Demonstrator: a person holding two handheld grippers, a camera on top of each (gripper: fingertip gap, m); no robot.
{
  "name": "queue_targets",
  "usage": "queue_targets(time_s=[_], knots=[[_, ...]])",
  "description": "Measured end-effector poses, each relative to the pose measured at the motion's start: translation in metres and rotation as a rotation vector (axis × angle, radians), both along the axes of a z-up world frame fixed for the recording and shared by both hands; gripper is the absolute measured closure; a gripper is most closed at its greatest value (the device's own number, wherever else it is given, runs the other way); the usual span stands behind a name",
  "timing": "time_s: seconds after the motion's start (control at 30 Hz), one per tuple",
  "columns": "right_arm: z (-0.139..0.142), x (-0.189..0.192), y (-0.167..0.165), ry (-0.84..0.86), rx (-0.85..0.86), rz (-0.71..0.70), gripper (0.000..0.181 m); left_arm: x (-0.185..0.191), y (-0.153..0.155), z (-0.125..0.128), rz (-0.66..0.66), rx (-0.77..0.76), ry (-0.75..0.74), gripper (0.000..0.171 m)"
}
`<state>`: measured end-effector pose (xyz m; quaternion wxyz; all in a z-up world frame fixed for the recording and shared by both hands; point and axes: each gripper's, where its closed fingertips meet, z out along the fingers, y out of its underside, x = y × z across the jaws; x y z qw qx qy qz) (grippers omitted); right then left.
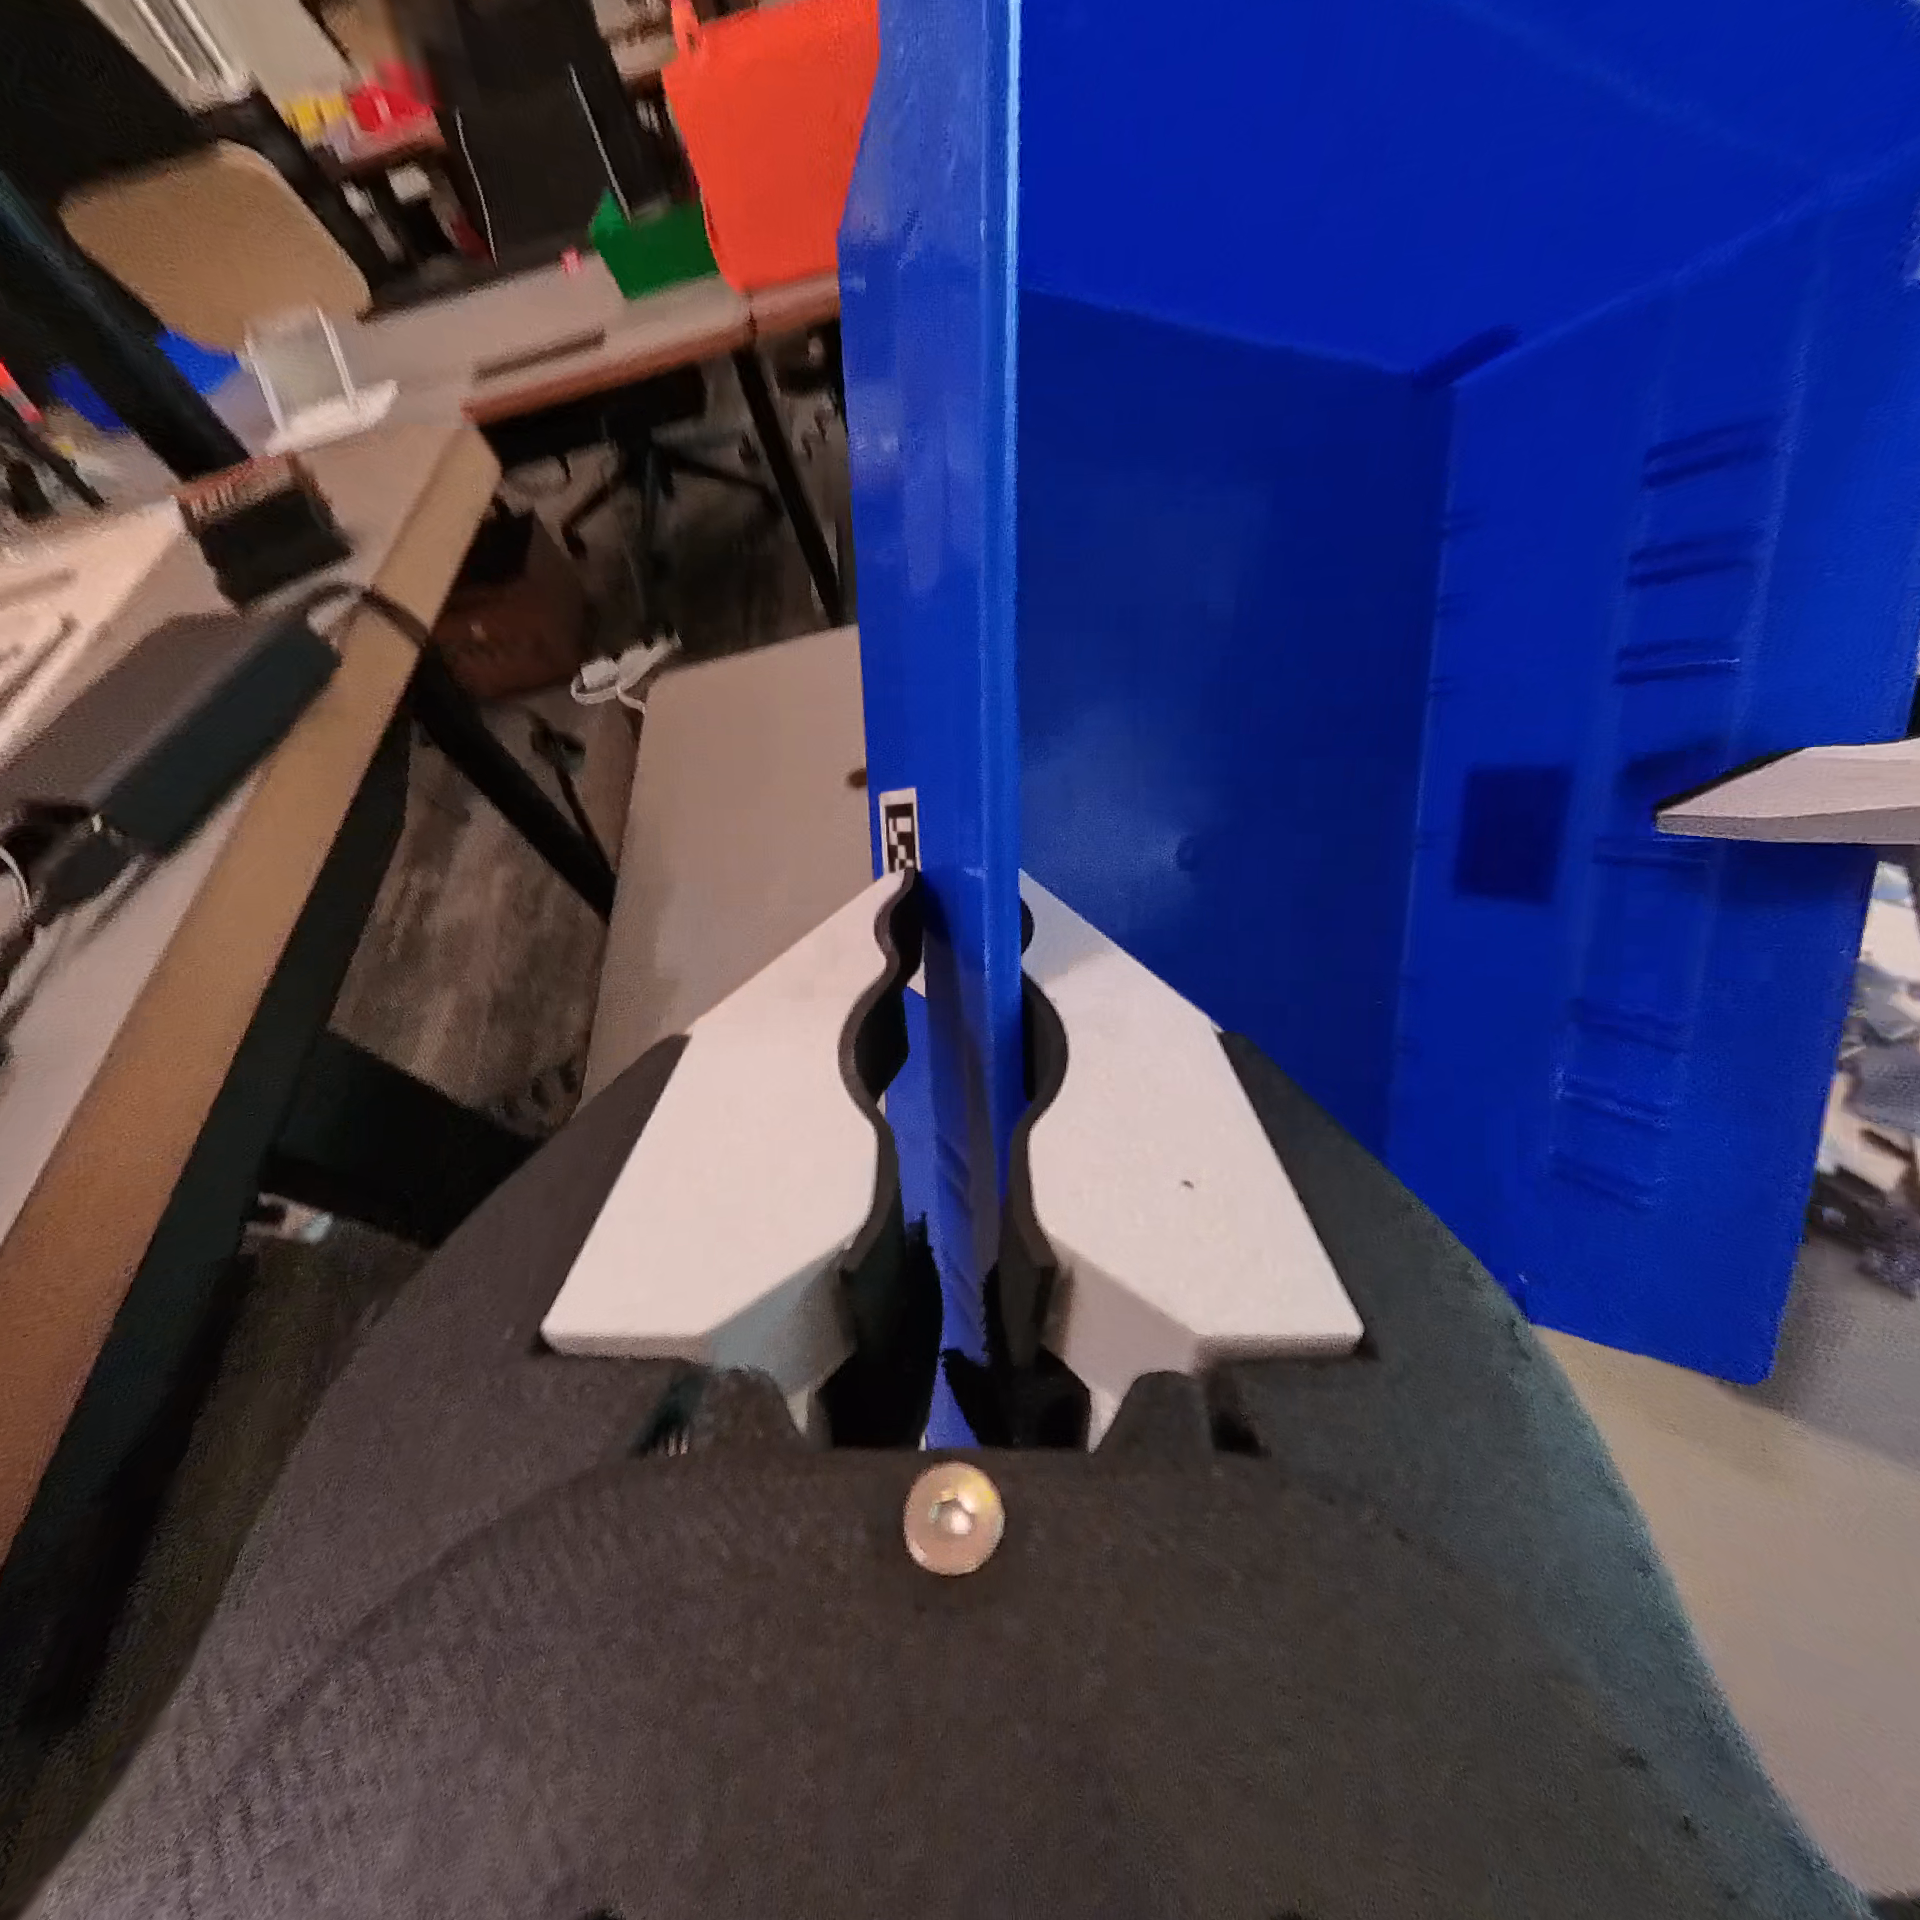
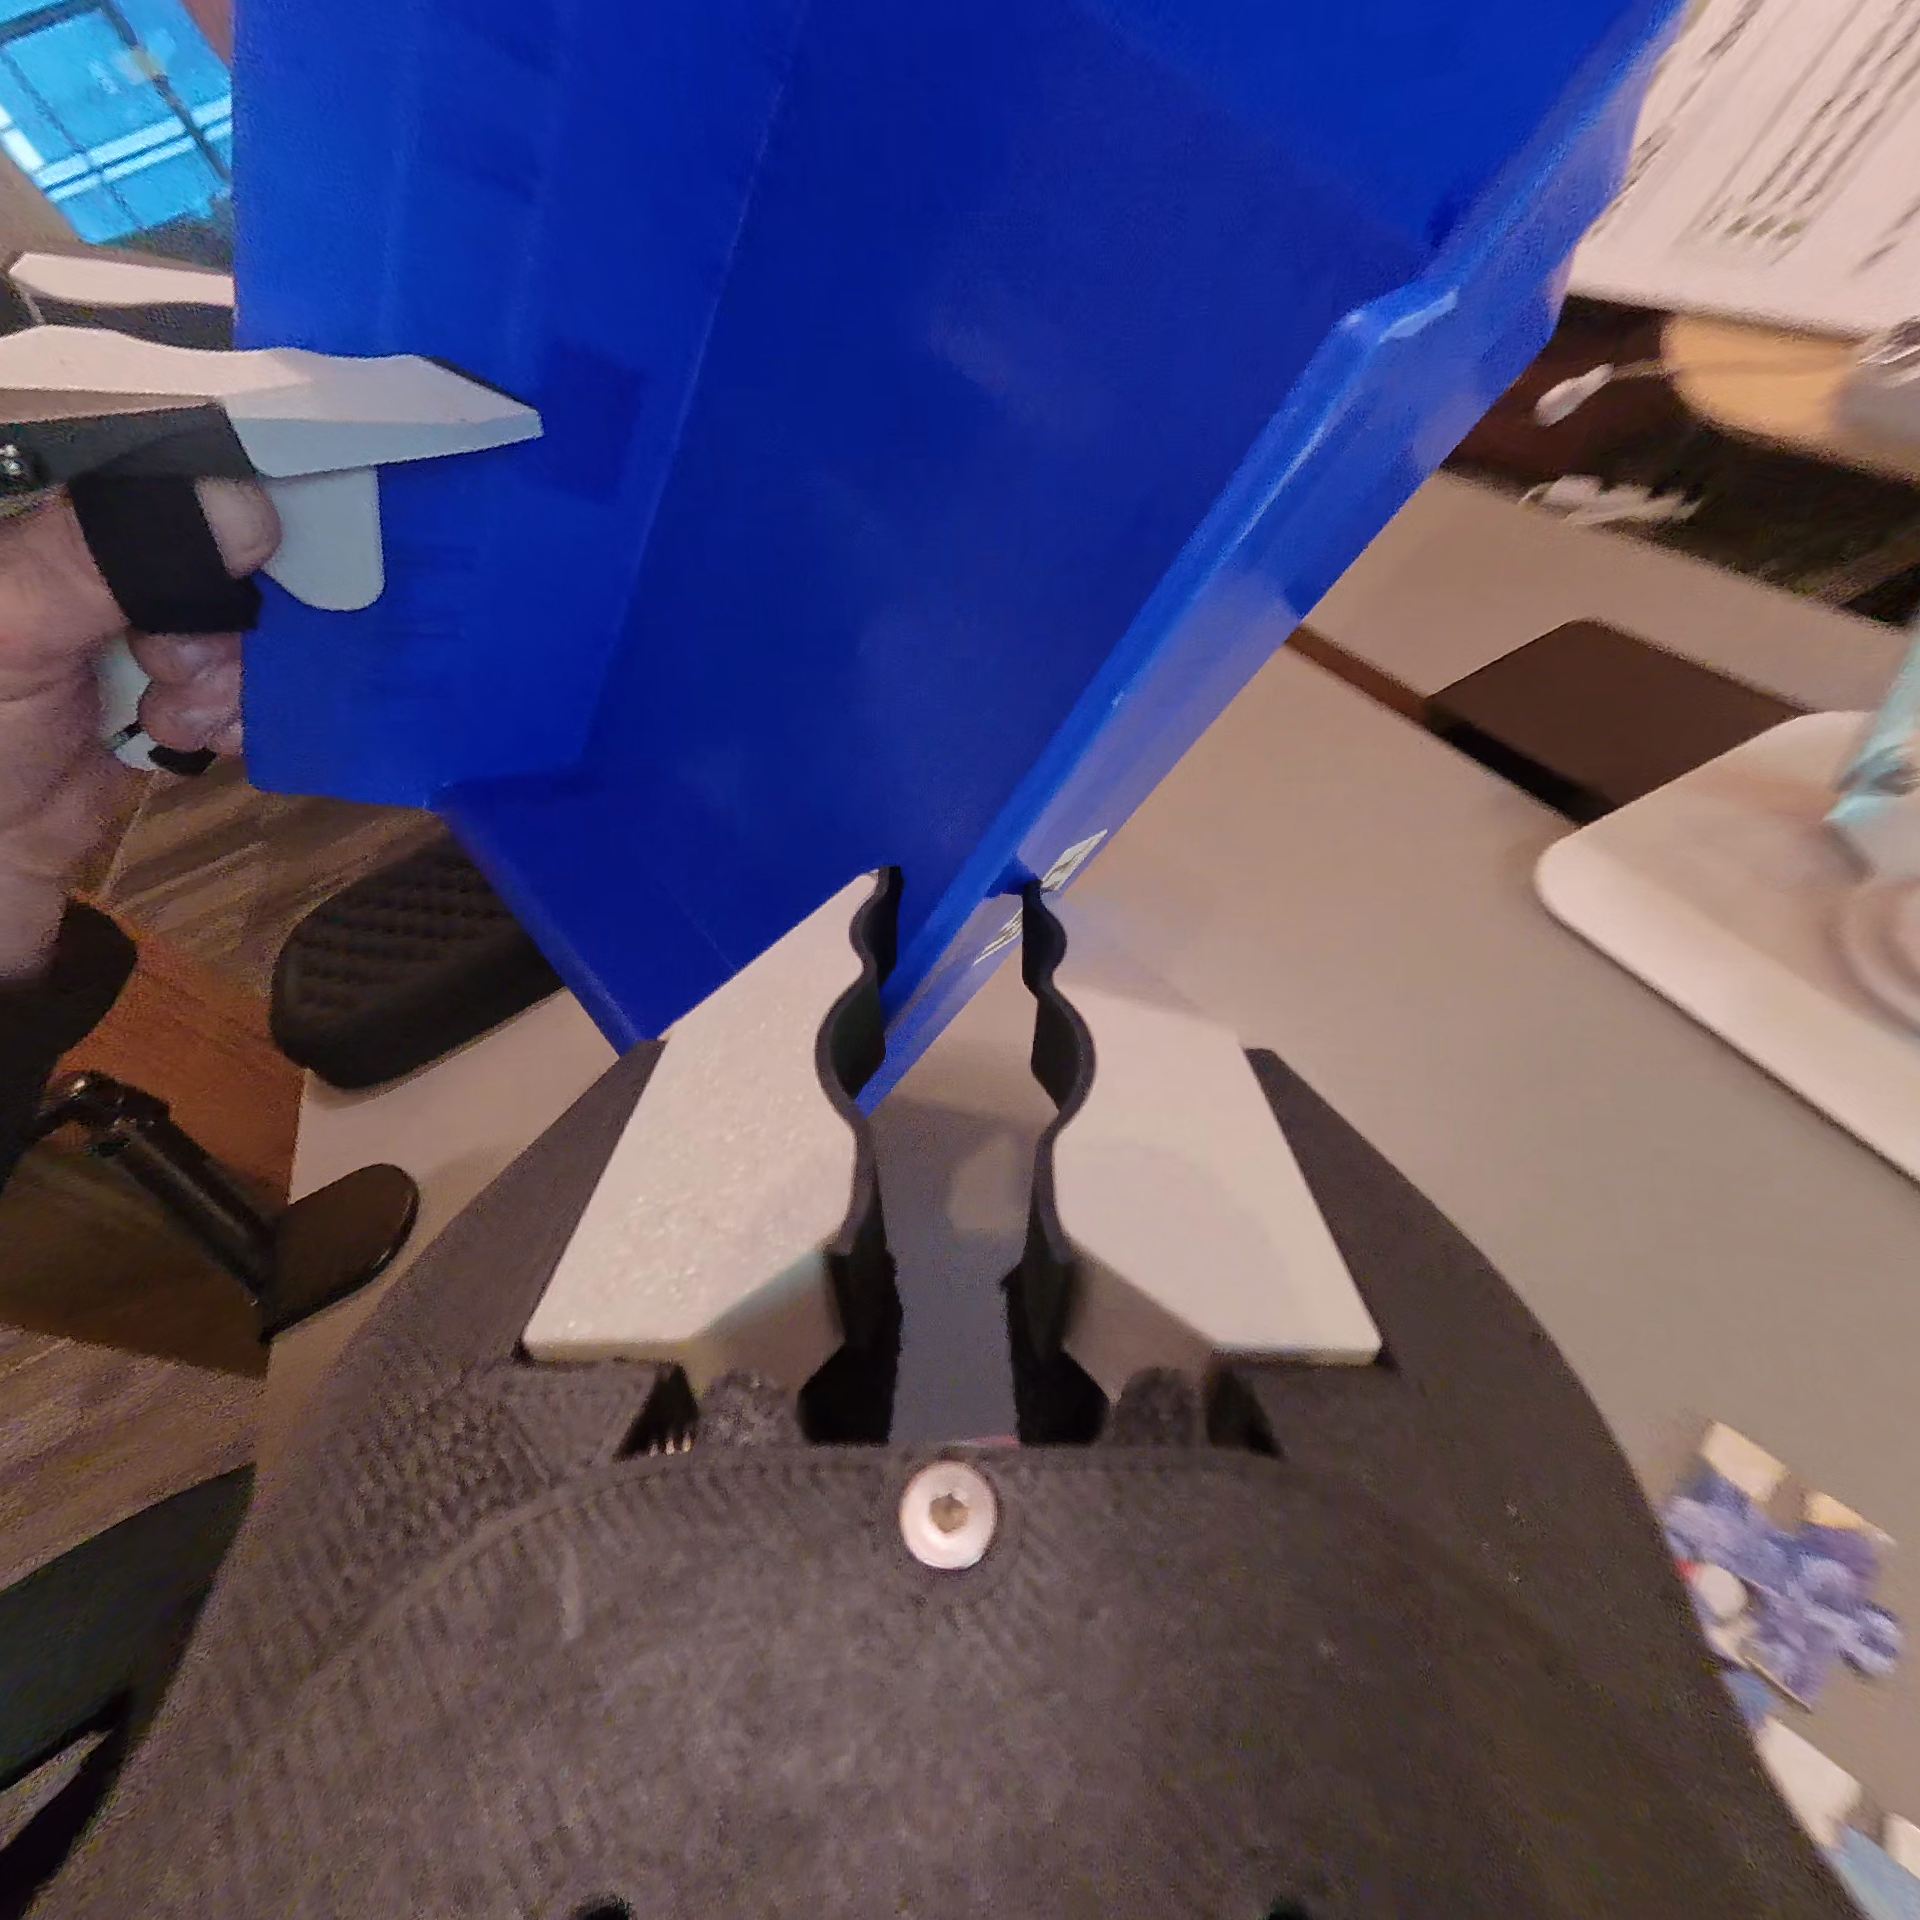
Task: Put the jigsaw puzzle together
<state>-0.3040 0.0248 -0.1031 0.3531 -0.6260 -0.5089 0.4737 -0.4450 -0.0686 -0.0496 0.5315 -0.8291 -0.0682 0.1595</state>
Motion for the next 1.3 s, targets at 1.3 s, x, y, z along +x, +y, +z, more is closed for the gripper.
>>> queue_targets(time_s=[1.3], knots=[[-0.111, -0.115, 0.024, -0.421, -0.258, 0.123, 0.127, -0.125, 0.034, -0.175, -0.048, -0.509, -0.620, 0.155]])
